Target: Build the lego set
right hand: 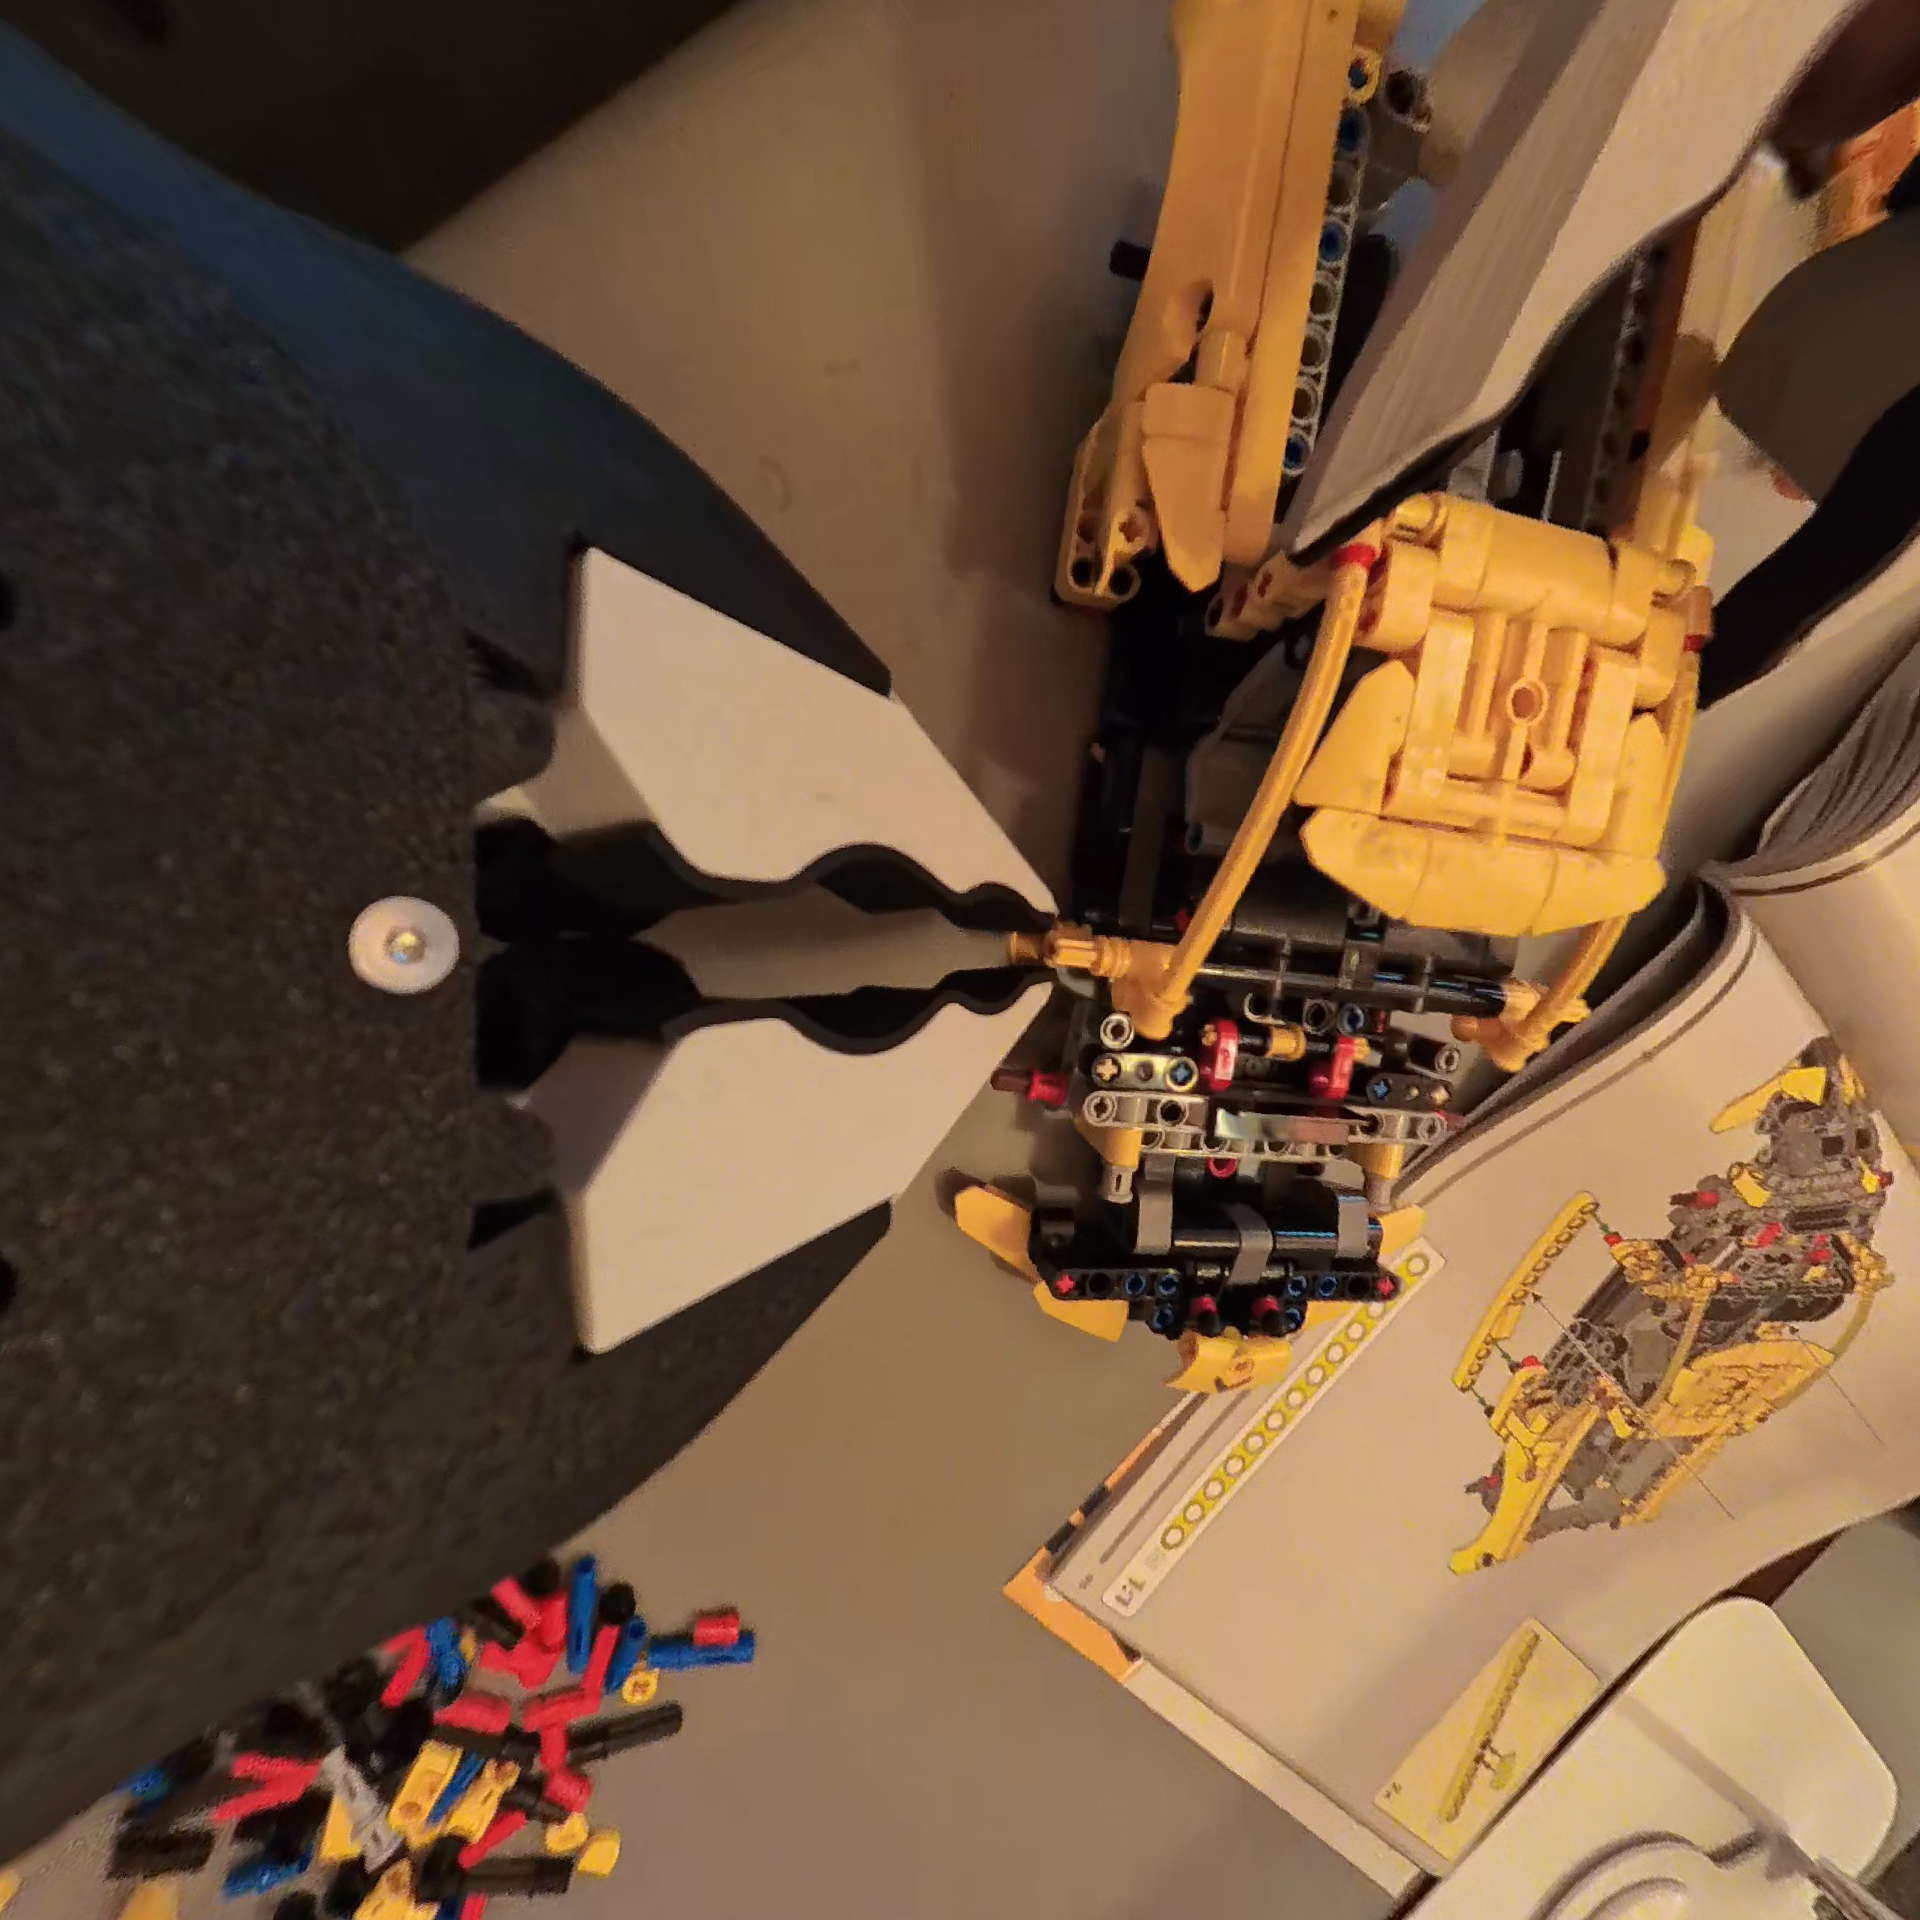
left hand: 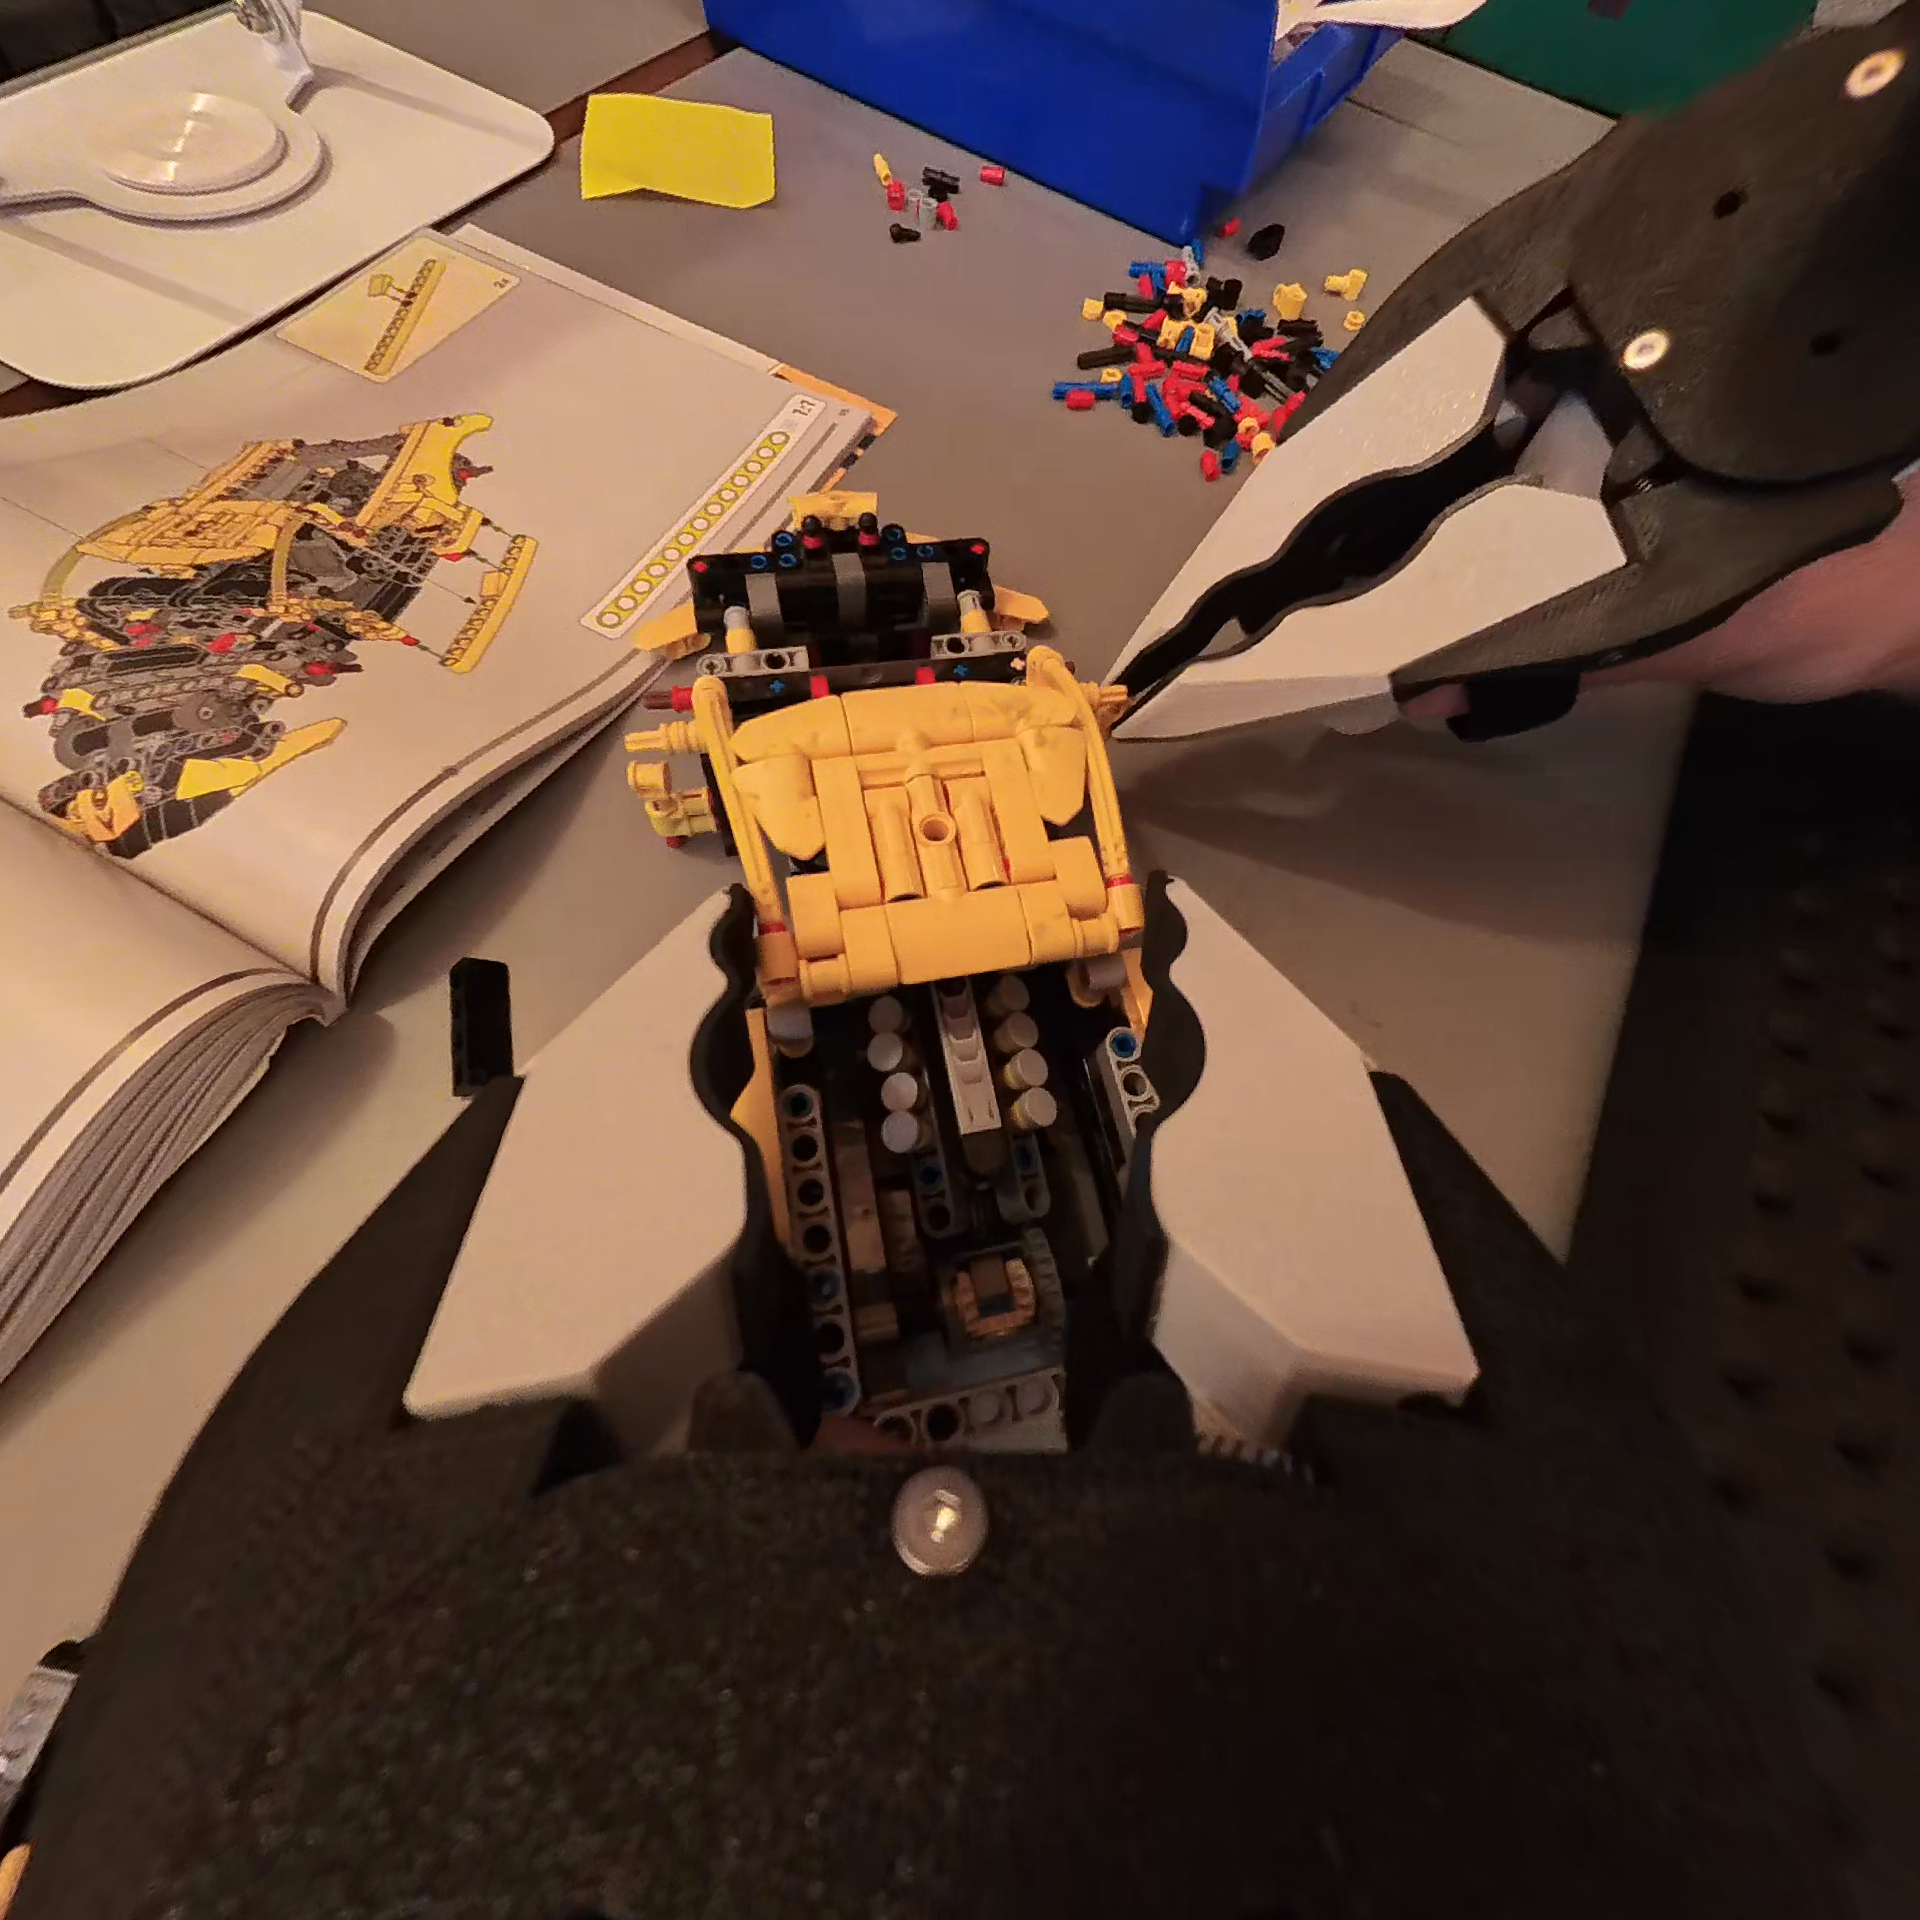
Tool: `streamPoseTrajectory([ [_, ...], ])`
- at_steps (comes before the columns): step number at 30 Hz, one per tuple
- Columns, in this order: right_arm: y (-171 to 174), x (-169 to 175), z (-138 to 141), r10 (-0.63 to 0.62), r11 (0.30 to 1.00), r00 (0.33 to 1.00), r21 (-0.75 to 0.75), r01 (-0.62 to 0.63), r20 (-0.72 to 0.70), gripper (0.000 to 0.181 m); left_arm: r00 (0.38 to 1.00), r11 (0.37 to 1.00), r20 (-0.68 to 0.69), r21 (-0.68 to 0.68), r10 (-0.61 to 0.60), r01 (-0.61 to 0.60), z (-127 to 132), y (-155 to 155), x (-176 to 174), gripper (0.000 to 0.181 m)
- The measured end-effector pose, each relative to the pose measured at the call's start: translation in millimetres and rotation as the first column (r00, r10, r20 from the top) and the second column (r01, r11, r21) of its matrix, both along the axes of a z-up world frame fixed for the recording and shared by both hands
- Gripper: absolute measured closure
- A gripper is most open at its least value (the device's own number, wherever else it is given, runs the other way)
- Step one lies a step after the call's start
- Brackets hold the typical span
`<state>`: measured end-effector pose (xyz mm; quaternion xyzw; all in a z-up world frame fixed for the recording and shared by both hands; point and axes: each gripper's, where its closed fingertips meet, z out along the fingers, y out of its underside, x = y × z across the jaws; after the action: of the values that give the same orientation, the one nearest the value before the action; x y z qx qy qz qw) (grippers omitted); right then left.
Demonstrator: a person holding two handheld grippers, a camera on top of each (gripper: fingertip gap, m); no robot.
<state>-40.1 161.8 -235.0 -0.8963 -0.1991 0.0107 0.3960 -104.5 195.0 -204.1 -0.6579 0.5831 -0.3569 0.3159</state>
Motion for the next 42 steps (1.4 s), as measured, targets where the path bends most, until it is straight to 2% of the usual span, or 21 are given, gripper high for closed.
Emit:
streamPoseTrajectory([
  [5,3.0,-0.3,0.6,0.036,0.991,0.994,0.133,-0.022,-0.099,0.176,1.000,1.000,0.002,0.002,0.005,-0.005,0.2,1.2,-0.5,0.106],
  [10,4.7,-1.1,0.9,0.063,0.980,0.997,0.194,-0.052,-0.049,0.176,1.000,1.000,0.004,0.004,0.007,-0.007,0.3,2.2,-0.5,0.106],
  [13,5.3,-0.8,0.6,0.057,0.981,0.994,0.189,-0.038,-0.091,0.176,1.000,1.000,0.005,0.006,0.009,-0.009,0.4,2.6,-0.8,0.106],
  [18,7.3,-1.5,0.5,0.056,0.978,0.998,0.202,-0.051,-0.015,0.176,1.000,1.000,0.006,0.008,0.011,-0.011,0.3,3.8,-1.3,0.107],
  [26,10.7,-0.5,0.1,0.051,0.989,0.976,0.144,-0.020,-0.213,0.176,1.000,1.000,0.009,0.009,0.010,-0.010,0.4,5.2,-1.6,0.107],
  [32,12.1,-1.7,-0.4,0.072,0.986,0.997,0.150,-0.077,0.034,0.176,1.000,1.000,0.009,0.007,0.007,-0.007,0.2,5.8,-2.4,0.107],
  [37,14.2,-1.7,-1.0,0.085,0.987,0.995,0.135,-0.091,0.048,0.176,1.000,1.000,0.006,-0.001,0.002,-0.002,-0.3,6.6,-2.7,0.107],
  [39,15.4,-2.2,-1.6,0.072,0.995,0.991,0.071,-0.065,-0.113,0.177,1.000,1.000,0.008,-0.003,0.004,-0.004,-0.4,7.2,-3.0,0.107],
  [41,15.2,-2.1,-1.8,0.024,0.998,0.929,-0.040,-0.042,-0.369,0.176,1.000,1.000,0.009,-0.003,0.003,-0.003,-0.4,7.2,-3.0,0.107],
  [42,15.1,-2.0,-1.9,0.006,0.996,0.901,-0.079,-0.044,-0.433,0.176,1.000,1.000,0.009,-0.004,0.003,-0.003,-0.4,7.2,-2.9,0.107],
])
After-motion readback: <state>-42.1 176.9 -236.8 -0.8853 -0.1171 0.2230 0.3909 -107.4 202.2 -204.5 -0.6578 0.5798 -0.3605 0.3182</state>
